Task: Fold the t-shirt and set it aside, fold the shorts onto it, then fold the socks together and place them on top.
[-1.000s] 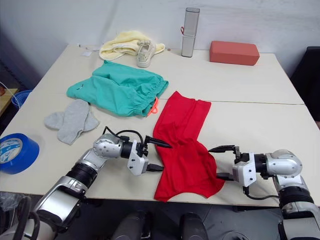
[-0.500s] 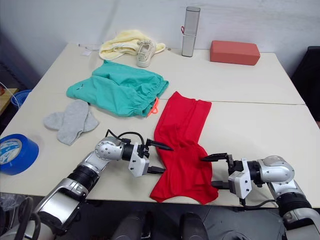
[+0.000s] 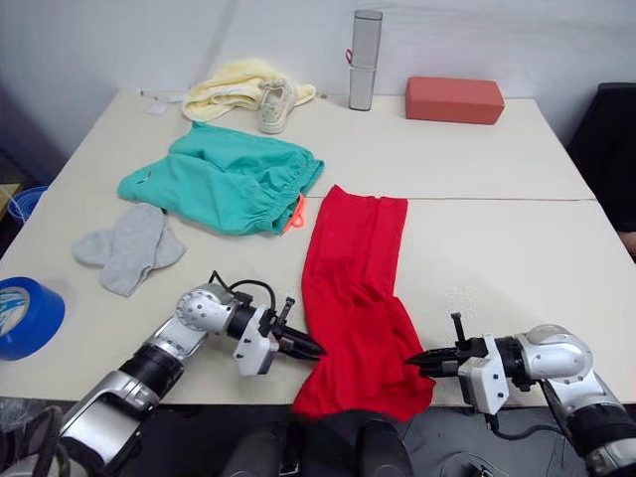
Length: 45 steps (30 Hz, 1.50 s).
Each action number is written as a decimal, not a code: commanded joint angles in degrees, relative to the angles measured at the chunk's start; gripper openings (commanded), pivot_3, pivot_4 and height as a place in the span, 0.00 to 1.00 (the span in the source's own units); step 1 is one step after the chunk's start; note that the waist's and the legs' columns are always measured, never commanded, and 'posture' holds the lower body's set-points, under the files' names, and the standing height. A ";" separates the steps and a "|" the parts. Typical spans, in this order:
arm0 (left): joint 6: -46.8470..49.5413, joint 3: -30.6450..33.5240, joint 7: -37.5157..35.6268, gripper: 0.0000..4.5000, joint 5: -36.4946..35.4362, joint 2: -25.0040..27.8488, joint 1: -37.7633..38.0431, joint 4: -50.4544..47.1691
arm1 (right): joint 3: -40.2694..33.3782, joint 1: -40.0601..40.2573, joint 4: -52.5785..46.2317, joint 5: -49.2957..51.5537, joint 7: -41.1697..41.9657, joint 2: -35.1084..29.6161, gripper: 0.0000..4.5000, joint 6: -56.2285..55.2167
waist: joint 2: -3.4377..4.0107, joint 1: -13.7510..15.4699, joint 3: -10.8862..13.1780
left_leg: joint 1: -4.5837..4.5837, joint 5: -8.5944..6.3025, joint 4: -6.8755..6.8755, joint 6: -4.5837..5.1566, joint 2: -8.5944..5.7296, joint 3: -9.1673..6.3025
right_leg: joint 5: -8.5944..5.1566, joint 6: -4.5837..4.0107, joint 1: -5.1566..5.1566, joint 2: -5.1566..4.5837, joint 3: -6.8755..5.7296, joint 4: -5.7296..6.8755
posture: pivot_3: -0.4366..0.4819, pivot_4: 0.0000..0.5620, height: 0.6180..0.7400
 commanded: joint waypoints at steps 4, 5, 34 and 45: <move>4.82 -0.16 -6.47 0.00 -5.24 5.18 6.17 -6.89 | -2.53 6.25 -11.78 3.48 -0.94 -3.16 0.01 6.59 | 0.22 0.16 0.14 | -0.01 -0.01 -0.02 -0.01 0.02 -0.03 | -0.02 -0.03 -0.03 0.00 0.00 0.01 | 0.48 0.27 1.00; 5.66 0.26 -6.70 0.00 -5.70 5.89 6.99 -8.19 | -2.88 7.41 -13.16 3.33 -1.26 -3.34 0.01 7.20 | 0.27 0.24 0.18 | -0.03 -0.02 -0.03 0.02 0.02 -0.04 | -0.02 -0.03 -0.04 0.00 0.01 0.00 | 0.48 0.27 1.00; 54.44 14.21 -3.92 0.00 -23.85 12.64 9.98 -26.72 | -15.20 15.80 -39.44 24.65 -7.08 -7.53 0.01 61.01 | 0.74 0.58 0.63 | -0.41 -0.28 -0.03 0.01 0.04 -0.18 | -0.05 -0.09 -0.31 -0.02 0.03 -0.10 | 0.48 0.27 1.00; 78.61 23.94 12.26 0.00 -27.46 0.37 -9.57 -9.71 | -17.90 -10.19 -26.32 28.50 -21.56 4.47 0.01 84.61 | 0.37 1.05 0.84 | -1.36 0.37 0.22 0.05 -0.06 -0.18 | 0.10 0.17 -1.19 0.03 -0.19 0.17 | 0.48 0.27 1.00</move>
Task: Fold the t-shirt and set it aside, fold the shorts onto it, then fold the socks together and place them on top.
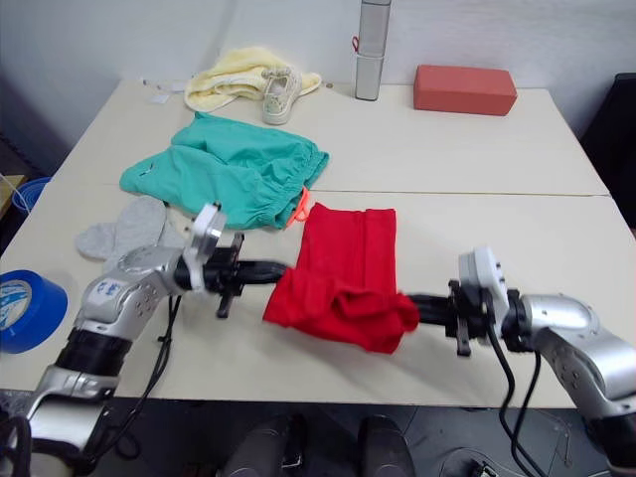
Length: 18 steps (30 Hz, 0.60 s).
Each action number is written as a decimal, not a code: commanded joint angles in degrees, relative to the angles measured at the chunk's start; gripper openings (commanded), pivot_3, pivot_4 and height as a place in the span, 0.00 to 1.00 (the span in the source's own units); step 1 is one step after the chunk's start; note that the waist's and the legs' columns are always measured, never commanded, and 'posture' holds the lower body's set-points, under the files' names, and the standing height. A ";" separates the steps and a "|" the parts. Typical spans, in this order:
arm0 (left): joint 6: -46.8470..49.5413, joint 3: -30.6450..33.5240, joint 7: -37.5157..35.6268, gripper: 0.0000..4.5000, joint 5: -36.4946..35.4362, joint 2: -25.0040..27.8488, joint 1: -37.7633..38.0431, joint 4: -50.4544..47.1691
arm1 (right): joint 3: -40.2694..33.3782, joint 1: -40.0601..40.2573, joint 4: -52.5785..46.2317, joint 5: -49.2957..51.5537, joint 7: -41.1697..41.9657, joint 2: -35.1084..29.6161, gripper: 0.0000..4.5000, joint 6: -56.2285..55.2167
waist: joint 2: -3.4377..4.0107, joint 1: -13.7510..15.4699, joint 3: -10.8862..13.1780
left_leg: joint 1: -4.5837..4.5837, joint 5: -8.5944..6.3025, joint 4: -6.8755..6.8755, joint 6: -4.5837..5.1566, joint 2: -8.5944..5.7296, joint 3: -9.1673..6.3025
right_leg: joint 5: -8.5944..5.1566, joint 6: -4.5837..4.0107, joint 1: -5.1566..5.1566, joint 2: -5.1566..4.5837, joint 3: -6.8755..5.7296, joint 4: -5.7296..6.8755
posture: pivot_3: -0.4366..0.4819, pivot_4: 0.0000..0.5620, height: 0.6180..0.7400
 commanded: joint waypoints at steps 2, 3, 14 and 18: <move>1.87 1.49 6.97 0.00 4.43 -4.85 -6.99 10.47 | -1.33 -12.53 10.88 -3.06 -8.85 6.75 0.01 6.05 | -0.15 0.16 0.08 | -0.20 0.12 0.12 0.06 -0.05 0.03 | 0.09 0.17 -0.15 0.00 -0.02 0.06 | 0.48 0.27 1.00; 1.72 1.76 9.75 0.00 5.93 -6.67 -9.01 14.25 | -0.99 -15.46 14.32 -4.80 -10.45 8.61 0.01 6.48 | -0.15 0.34 0.09 | -0.23 0.17 0.16 0.05 -0.06 0.03 | 0.12 0.21 -0.17 0.01 -0.04 0.08 | 0.48 0.27 1.00; -0.15 4.89 18.78 0.00 14.11 -13.12 -15.22 29.24 | -0.03 -24.91 29.22 -18.57 -16.44 16.78 0.01 10.08 | -0.17 0.59 0.09 | -0.98 0.26 0.36 0.14 -0.17 0.23 | 0.20 0.36 -0.96 0.02 -0.42 0.55 | 0.48 0.27 1.00; 0.87 6.21 20.68 0.11 14.98 -13.99 -15.66 30.70 | -1.59 -24.25 28.51 -18.29 -16.87 18.19 0.06 12.80 | -0.17 0.58 0.10 | -0.98 0.28 0.44 0.12 -0.16 0.20 | 0.20 0.36 -0.98 0.02 -0.48 0.72 | 0.48 0.27 1.00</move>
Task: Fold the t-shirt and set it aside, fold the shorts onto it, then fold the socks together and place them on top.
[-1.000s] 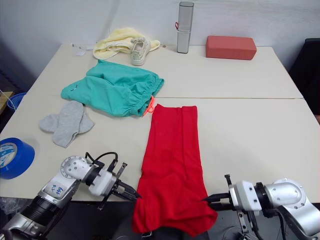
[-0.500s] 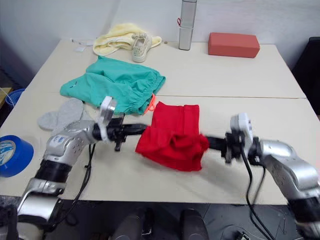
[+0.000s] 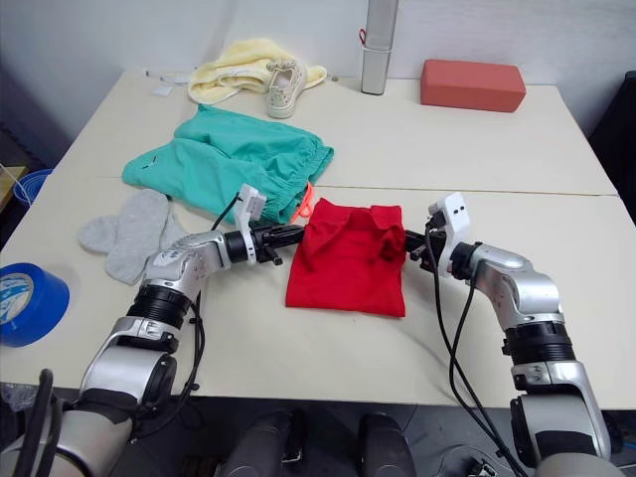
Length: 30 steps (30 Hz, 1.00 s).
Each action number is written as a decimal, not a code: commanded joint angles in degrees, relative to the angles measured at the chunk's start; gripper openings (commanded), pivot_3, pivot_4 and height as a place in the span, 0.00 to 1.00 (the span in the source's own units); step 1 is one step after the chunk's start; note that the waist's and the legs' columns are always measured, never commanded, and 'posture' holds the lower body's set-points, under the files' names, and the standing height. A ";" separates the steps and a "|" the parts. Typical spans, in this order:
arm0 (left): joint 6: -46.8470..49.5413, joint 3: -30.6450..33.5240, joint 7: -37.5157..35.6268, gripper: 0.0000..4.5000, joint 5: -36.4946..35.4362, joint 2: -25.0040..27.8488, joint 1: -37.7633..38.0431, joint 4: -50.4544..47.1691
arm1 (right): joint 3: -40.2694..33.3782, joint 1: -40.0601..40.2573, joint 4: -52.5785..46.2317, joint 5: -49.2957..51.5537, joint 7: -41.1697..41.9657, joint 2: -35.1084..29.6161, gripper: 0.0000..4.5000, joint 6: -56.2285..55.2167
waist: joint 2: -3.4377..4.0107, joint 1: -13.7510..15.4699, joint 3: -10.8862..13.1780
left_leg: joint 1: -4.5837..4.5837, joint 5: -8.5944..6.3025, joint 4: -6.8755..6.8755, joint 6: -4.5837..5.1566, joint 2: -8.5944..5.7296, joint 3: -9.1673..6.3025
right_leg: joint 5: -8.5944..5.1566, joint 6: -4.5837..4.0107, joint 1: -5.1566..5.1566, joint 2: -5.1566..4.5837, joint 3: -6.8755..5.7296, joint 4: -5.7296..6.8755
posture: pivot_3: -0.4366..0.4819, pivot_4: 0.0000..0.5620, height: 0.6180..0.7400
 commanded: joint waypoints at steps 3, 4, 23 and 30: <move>-1.00 2.47 2.10 0.29 1.74 -0.43 -0.72 -0.84 | -4.30 -0.06 -2.85 -0.16 -0.64 0.84 0.26 0.58 | 0.00 -0.03 0.00 | 0.00 0.05 0.09 0.01 0.00 0.01 | 0.00 0.00 0.00 -0.01 0.02 0.08 | 0.48 0.27 1.00; -1.30 2.99 2.31 0.35 1.64 -0.51 -0.29 -1.80 | -4.65 0.14 -3.34 -0.43 -0.50 0.66 0.31 0.13 | 0.00 -0.03 0.00 | 0.01 0.06 0.12 0.02 0.00 0.01 | 0.00 0.01 0.01 -0.01 0.03 0.11 | 0.48 0.27 1.00; -38.16 5.42 -26.77 1.00 -0.16 14.35 29.81 -30.16 | -2.48 24.27 -33.47 -5.63 22.81 -9.01 1.00 -21.58 | 0.00 -0.25 -0.01 | 0.47 0.04 -0.44 -0.09 0.07 0.36 | 0.04 0.05 0.13 0.04 0.62 -0.40 | 0.48 0.27 1.00; -32.03 6.02 -27.03 1.00 -4.61 16.49 35.87 -38.34 | 8.58 22.72 -28.21 -21.88 13.20 -2.05 1.00 -28.42 | -0.02 -0.01 -0.02 | 0.44 0.04 -0.49 -0.20 0.08 0.19 | 0.13 -0.08 0.06 -0.06 0.84 -0.40 | 0.48 0.27 1.00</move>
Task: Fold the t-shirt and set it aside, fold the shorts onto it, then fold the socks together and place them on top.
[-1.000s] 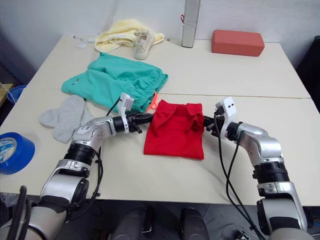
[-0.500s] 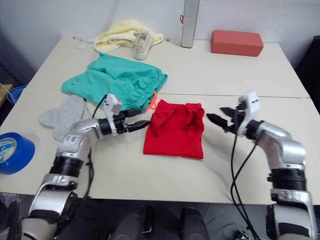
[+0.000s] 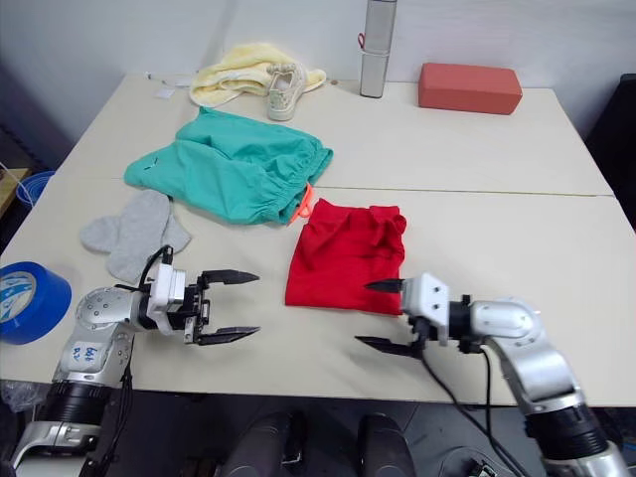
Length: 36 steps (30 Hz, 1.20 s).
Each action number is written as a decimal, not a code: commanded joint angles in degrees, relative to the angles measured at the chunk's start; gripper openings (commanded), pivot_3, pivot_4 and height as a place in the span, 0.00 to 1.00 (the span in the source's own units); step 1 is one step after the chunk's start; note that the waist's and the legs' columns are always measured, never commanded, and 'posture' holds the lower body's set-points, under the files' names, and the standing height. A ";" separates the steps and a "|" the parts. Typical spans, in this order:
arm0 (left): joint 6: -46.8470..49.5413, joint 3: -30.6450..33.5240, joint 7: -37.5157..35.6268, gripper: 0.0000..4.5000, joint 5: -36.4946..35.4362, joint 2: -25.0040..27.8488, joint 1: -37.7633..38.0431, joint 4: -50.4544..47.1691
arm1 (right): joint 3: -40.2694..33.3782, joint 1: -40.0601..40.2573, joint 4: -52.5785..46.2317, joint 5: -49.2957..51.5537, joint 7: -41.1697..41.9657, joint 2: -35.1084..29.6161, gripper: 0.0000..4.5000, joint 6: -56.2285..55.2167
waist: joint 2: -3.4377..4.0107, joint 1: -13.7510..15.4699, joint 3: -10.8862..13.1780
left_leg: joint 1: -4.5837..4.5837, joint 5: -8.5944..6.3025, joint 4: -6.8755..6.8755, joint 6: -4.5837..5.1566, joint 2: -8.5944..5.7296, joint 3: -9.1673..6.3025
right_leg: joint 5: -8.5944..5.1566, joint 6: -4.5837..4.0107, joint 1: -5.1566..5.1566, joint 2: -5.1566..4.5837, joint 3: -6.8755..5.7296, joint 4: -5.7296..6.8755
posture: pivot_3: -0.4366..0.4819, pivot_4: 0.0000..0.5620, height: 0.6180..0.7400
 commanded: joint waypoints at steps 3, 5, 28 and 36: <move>6.22 2.02 2.69 1.00 -4.63 1.18 3.87 -9.79 | 4.96 -4.06 4.88 -10.72 -8.19 4.30 1.00 -3.68 | 0.00 -0.26 0.00 | -0.01 0.00 -0.01 0.02 -0.01 -0.01 | 0.03 -0.05 0.00 0.00 0.00 -0.01 | 0.48 0.27 1.00; 7.04 2.29 3.57 1.00 -4.80 1.09 5.13 -11.58 | 5.86 -5.77 6.30 -13.51 -10.88 5.71 0.87 -3.69 | 0.01 -0.42 0.00 | -0.01 0.00 -0.02 0.01 0.00 -0.01 | 0.03 -0.05 -0.02 0.01 -0.01 0.01 | 0.48 0.27 1.00; 10.39 5.25 4.78 1.00 -7.14 4.03 12.88 -20.48 | 3.88 12.64 -22.63 -0.73 -5.30 -2.84 0.00 14.90 | -0.01 -0.64 -0.02 | 0.01 0.00 -0.10 0.01 0.04 -0.07 | 0.02 -0.07 0.03 0.03 -0.01 -0.05 | 0.48 0.27 1.00; 10.30 5.11 4.63 1.00 -6.25 4.85 12.32 -20.15 | -0.97 17.83 -24.36 8.40 -1.13 -3.58 0.46 11.87 | -0.02 -0.11 -0.02 | 0.02 -0.06 -0.10 -0.13 0.04 -0.08 | 0.01 -0.08 0.03 0.01 0.02 -0.08 | 0.48 0.27 1.00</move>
